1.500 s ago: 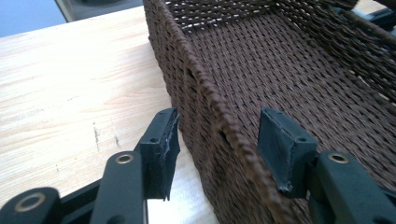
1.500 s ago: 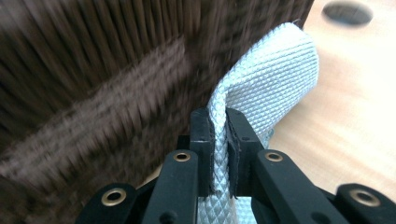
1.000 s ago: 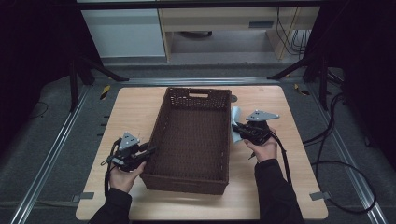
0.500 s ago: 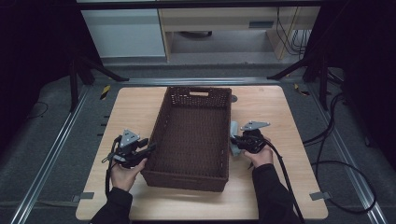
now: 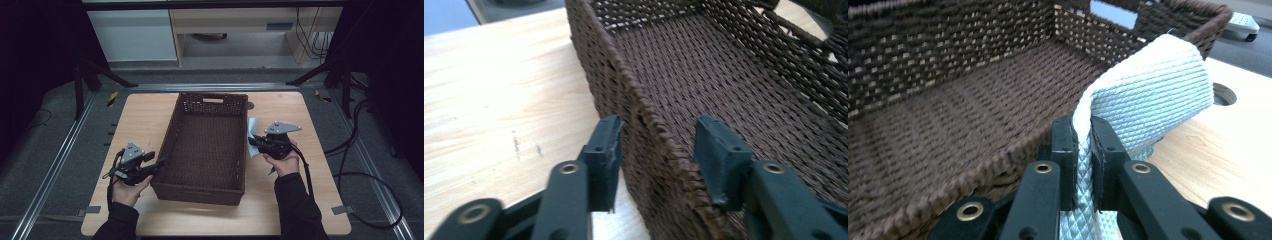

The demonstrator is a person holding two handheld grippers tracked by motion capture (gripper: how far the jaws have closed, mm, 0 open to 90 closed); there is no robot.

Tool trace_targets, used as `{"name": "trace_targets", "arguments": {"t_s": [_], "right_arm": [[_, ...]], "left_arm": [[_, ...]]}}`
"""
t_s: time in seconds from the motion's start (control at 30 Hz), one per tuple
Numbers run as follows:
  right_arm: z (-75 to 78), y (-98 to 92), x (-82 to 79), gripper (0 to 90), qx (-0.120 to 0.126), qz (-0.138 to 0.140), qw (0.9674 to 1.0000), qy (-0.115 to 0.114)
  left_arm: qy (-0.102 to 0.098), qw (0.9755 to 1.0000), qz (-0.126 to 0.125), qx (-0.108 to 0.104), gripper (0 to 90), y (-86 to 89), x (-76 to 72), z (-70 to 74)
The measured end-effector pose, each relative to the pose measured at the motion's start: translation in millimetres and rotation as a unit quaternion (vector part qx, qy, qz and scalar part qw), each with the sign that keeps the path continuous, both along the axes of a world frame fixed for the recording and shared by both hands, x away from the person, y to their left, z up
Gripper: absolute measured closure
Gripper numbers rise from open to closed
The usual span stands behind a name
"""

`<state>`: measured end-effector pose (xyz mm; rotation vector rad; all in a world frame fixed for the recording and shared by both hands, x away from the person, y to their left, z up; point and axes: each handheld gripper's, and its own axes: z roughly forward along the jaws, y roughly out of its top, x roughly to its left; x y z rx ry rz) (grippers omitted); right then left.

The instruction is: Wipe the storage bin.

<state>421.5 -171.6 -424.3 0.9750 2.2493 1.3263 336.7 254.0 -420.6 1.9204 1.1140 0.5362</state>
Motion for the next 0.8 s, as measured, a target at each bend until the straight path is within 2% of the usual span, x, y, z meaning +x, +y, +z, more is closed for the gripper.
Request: {"name": "trace_targets", "arguments": {"t_s": [0.07,0.13,0.17,0.27,0.43,0.57,0.63,0.7,0.73,0.8], "right_arm": [[-3.5,3.1,-2.5,83.1,-0.013,0.004,0.9999,0.002],[-10.0,4.1,-4.0,83.1,-0.018,0.005,0.9998,0.008],[-14.5,4.3,-4.9,83.1,-0.022,0.005,0.9996,0.015],[-29.0,3.4,-7.0,83.1,-0.031,0.002,0.999,0.032],[-50.7,4.8,-4.1,83.0,-0.039,-0.002,0.9972,0.064],[-62.3,5.7,0.3,83.0,-0.046,-0.006,0.9957,0.08],[-62.1,5.8,1.3,82.9,-0.043,-0.005,0.9958,0.081],[-54.9,4.3,0.9,83.0,-0.034,-0.004,0.9969,0.071],[-48.8,2.5,0.3,83.0,-0.023,-0.004,0.9978,0.062],[-31.4,-2.9,-2.0,83.0,0.006,-0.006,0.9994,0.035]], "left_arm": [[0.005,1.0,-0.003,0.002,60.3,-3.3,0.5,-1.4],[0.008,0.9999,-0.005,0.013,65.5,-6.9,0.9,-3.5],[0.009,0.9999,-0.004,0.007,66.7,-6.1,1.3,-3.9],[0.009,1.0,0.0,0.001,67.9,-5.9,2.1,-4.3],[0.006,0.9999,0.007,0.005,68.4,-9.0,7.1,-4.8],[0.003,1.0,0.009,0.003,68.2,-10.6,14.1,-5.4],[0.004,1.0,0.009,0.003,67.7,-10.7,16.0,-5.3],[-0.001,0.9999,0.015,0.008,64.9,-11.2,15.8,-5.1],[-0.002,0.9997,0.019,0.013,62.5,-10.9,15.2,-5.0],[-0.003,0.9997,0.024,0.01,56.7,-9.6,15.4,-5.4]]}}
